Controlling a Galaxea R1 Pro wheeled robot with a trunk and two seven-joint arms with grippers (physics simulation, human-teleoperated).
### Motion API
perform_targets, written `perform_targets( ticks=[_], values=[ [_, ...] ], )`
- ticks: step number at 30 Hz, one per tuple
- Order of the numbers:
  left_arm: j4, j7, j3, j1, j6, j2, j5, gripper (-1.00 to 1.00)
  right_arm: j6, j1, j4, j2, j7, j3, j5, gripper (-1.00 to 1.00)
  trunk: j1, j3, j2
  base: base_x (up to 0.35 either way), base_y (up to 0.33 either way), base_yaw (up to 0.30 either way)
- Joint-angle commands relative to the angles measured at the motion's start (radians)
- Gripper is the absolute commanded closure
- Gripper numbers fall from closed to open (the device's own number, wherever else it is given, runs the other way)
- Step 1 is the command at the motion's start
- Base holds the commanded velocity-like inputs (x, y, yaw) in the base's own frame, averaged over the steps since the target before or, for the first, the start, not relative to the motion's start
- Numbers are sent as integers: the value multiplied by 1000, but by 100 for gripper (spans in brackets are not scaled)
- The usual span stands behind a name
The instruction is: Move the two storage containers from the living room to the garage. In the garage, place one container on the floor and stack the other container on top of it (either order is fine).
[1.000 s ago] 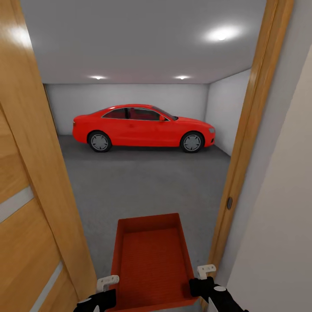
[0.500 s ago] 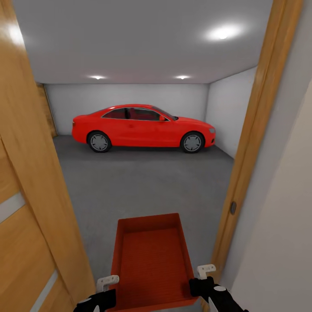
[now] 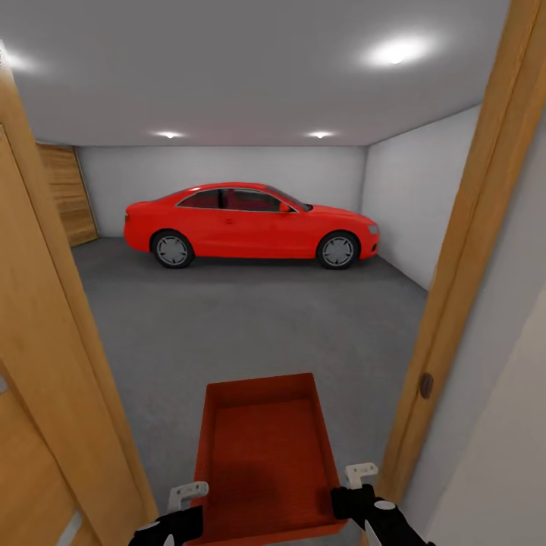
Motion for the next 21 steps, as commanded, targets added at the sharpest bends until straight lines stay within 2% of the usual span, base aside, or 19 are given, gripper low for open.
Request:
perform_targets(
  ticks=[1,6,21],
  values=[
    [-4,27,0,0,-34,16,-62,100,7,-1,0,-1,39,-4,-41,100,0,-2,-1,83,174,0],
    [-3,27,0,0,-34,16,-62,100,6,-2,0,0,39,-4,-41,100,0,-2,-1,44,100,0],
    [-3,27,1,0,-34,16,-61,100,6,-1,0,0,39,-4,-41,100,0,-2,-1,1,3,0]
  ],
)
